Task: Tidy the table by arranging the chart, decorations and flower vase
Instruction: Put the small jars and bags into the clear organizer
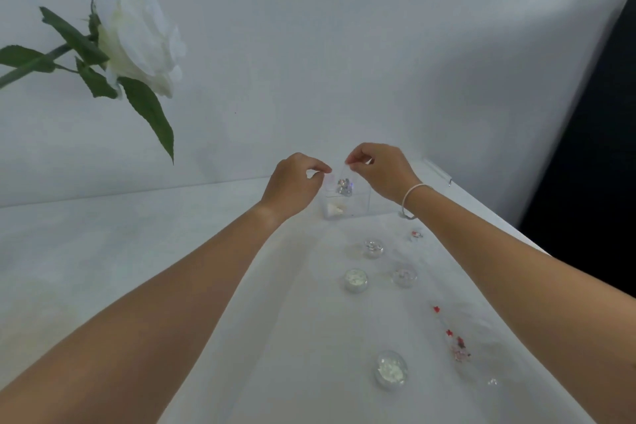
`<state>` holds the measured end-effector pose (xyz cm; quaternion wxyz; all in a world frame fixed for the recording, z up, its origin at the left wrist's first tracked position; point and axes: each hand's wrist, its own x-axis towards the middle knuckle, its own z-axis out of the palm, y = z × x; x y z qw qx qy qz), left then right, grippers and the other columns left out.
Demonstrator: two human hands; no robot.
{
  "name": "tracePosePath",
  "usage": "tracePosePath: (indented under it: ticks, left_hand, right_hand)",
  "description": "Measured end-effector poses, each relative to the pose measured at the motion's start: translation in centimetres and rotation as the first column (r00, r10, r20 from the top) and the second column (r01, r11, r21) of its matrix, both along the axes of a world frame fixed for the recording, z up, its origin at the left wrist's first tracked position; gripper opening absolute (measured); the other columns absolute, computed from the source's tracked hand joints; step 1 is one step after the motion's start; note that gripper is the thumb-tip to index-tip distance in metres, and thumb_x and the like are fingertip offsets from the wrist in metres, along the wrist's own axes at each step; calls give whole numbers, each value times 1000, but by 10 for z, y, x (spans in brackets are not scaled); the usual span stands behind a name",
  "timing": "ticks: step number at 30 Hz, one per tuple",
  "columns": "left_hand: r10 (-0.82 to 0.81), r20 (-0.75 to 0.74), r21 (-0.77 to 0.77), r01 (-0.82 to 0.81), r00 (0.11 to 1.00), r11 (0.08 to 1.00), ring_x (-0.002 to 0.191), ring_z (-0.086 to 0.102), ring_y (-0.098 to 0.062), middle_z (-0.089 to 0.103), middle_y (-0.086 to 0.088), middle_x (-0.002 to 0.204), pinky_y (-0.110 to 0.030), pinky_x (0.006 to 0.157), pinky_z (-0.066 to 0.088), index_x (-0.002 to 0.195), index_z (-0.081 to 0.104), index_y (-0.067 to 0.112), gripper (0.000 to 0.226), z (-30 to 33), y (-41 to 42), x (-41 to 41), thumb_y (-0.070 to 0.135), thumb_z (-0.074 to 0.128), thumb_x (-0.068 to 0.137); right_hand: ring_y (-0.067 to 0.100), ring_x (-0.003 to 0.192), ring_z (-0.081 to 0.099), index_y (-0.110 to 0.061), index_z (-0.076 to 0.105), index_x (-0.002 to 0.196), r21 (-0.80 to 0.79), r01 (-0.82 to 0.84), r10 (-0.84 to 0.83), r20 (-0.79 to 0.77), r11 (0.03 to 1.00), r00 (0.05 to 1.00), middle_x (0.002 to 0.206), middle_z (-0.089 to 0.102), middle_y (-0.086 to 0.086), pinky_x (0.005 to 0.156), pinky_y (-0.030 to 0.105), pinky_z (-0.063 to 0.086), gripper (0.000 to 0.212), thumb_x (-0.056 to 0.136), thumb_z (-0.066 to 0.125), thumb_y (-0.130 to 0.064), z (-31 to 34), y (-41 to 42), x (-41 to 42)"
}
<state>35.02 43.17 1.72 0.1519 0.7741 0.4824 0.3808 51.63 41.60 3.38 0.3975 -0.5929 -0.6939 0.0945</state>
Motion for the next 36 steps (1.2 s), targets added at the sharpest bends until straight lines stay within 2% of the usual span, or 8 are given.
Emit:
tracePosePath:
  ticks: [4, 8, 11, 16, 21, 25, 30, 36]
  left_hand:
    - [-13, 117, 49, 7, 993, 999, 73, 49, 1, 57, 7, 96, 5, 67, 32, 95, 70, 19, 22, -4, -26, -7, 8, 52, 86]
    - [-36, 203, 29, 30, 979, 999, 76, 52, 3, 58, 13, 92, 3, 67, 33, 92, 69, 19, 20, -13, -54, -14, 7, 54, 86]
    - [-64, 214, -1, 66, 975, 998, 75, 53, 4, 58, 21, 88, 0, 66, 35, 90, 69, 23, 19, -26, -73, -19, 9, 56, 85]
    - [-161, 230, -78, 183, 960, 980, 83, 57, -3, 65, 17, 96, -6, 65, 38, 83, 64, 41, 22, -36, -99, -23, 19, 60, 84]
    - [-239, 109, -118, 252, 965, 961, 95, 50, 8, 62, 30, 97, 0, 72, 34, 87, 62, 48, 14, -43, -119, -22, 37, 63, 78]
    - [-287, -27, -103, 282, 958, 954, 101, 47, 10, 63, 27, 100, -3, 78, 33, 96, 63, 41, 24, -50, -124, -22, 50, 62, 74]
    - [-295, -102, -65, 289, 950, 955, 92, 46, 5, 65, 20, 94, -5, 80, 33, 95, 63, 37, 21, -52, -125, -19, 42, 64, 74]
    - [-293, -96, -49, 290, 951, 956, 93, 47, 6, 62, 24, 90, -5, 78, 31, 93, 64, 35, 15, -52, -125, -18, 36, 63, 78]
  right_hand:
    - [22, 106, 55, -20, 70, 98, -67, 38, -26, 180, 997, 983, 107, 70, 2, 95, 35, 41, 20, 88, 52, -16, -8, -7, -1]
    - [24, 119, 46, -25, 63, 113, -5, 95, -90, 265, 995, 960, 127, 61, -2, 102, 37, 32, 27, 91, 49, -20, -10, -20, 2]
    - [22, 112, 48, -24, 63, 110, 41, 67, -74, 201, 997, 977, 121, 63, -2, 100, 37, 35, 24, 90, 51, -19, -11, -39, 7]
    - [9, 87, 47, -27, 66, 100, -55, -30, 40, 192, 998, 981, 103, 68, -6, 78, 24, 33, 16, 86, 57, -26, -24, -75, 18]
    - [5, 92, 46, -31, 62, 105, -211, -84, 134, 235, 974, 963, 110, 64, -7, 86, 23, 36, 25, 81, 64, -36, -37, -96, 23]
    - [4, 96, 47, -32, 63, 103, -237, -82, 144, 260, 968, 955, 111, 65, -8, 97, 32, 38, 24, 79, 65, -37, -38, -100, 21]
    - [5, 87, 48, -31, 65, 97, -216, -65, 123, 267, 974, 956, 103, 66, -7, 87, 29, 35, 19, 78, 65, -31, -43, -99, 21]
    - [5, 86, 47, -30, 65, 95, -185, -58, 107, 265, 981, 958, 100, 67, -8, 85, 27, 34, 15, 80, 64, -31, -47, -97, 22]
